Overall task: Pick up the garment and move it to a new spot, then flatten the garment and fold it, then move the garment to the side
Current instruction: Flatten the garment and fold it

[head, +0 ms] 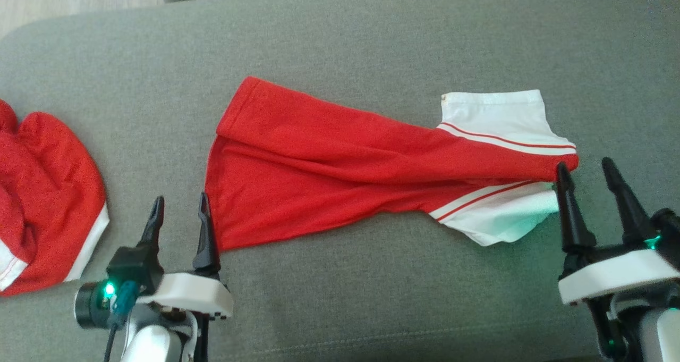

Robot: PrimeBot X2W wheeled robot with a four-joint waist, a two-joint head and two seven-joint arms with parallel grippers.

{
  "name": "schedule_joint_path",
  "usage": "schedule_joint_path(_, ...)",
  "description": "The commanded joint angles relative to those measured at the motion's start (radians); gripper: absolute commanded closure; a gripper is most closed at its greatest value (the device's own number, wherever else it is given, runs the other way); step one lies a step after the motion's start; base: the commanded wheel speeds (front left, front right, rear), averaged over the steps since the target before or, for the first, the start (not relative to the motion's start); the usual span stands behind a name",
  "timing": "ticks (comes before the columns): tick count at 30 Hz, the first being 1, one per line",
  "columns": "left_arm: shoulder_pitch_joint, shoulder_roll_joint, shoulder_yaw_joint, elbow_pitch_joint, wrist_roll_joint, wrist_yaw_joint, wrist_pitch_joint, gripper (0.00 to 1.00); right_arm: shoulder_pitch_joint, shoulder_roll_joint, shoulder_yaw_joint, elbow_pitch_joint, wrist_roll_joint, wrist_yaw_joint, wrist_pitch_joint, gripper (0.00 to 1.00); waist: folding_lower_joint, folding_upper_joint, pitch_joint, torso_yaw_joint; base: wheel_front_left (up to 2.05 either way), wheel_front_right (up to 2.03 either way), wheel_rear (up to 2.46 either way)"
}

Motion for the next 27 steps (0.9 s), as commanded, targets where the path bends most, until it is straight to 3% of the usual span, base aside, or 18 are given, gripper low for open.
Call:
schedule_joint_path(1, -0.039, 0.018, 0.026, -0.054, 0.025, 0.014, -0.024, 0.0, -0.001, -0.021, 0.031, -0.046, -0.012, 0.007, 0.007, 0.0, 0.0, -0.0001, -0.016, 0.001, 0.0, 0.0, 0.0)
schedule_joint_path(9, -0.023, 0.047, 0.012, -0.118, 0.083, 0.025, -0.04, 0.0, 0.042, -0.004, 0.078, -0.078, -0.03, 0.007, 0.024, 0.0, 0.0, -0.0001, -0.056, -0.005, 0.0, 0.0, 0.0)
schedule_joint_path(27, 0.006, 0.056, -0.002, -0.137, 0.078, 0.035, -0.031, 0.0, 0.059, 0.009, 0.075, -0.086, -0.027, 0.007, 0.033, 0.0, 0.0, -0.0001, -0.066, 0.0, 0.0, 0.0, 0.0)
